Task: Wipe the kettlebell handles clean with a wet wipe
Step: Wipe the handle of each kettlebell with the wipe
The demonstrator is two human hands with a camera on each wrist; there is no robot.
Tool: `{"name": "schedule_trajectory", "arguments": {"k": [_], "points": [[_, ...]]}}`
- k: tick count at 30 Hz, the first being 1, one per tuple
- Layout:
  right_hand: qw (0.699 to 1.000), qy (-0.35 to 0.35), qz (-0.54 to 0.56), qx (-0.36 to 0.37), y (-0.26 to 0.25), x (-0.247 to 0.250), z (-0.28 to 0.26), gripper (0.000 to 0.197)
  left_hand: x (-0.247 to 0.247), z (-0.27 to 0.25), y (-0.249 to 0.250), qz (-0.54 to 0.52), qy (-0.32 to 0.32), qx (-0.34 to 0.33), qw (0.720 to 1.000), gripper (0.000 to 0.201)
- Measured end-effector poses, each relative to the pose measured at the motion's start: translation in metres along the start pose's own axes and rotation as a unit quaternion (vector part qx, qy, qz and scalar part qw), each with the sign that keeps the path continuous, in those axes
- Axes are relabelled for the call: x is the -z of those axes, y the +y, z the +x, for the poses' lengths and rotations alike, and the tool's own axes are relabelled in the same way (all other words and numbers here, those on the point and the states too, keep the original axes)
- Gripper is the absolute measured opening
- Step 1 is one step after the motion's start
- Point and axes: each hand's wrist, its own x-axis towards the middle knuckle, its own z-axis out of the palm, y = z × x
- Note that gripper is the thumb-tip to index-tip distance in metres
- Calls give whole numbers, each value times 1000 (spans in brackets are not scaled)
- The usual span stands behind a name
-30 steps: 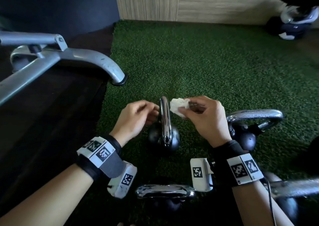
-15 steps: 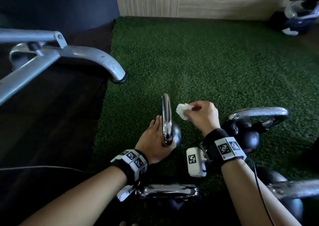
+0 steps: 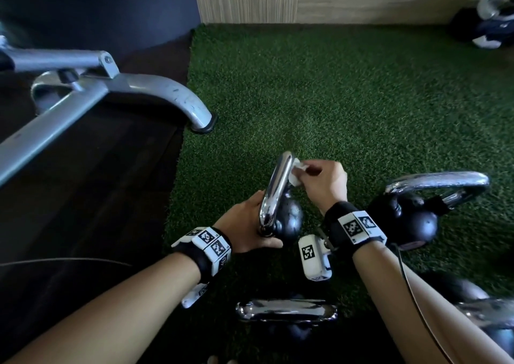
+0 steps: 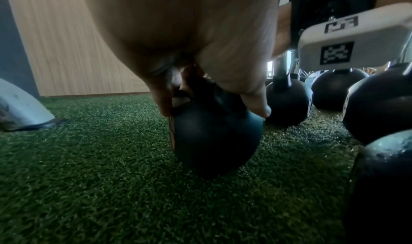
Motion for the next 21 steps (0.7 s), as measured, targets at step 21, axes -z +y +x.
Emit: {"name": "schedule_trajectory", "arguments": {"k": [21], "points": [[984,-5,-27,177,-22,13,1,31,6,10,9,-21,8,27,999,84]]}}
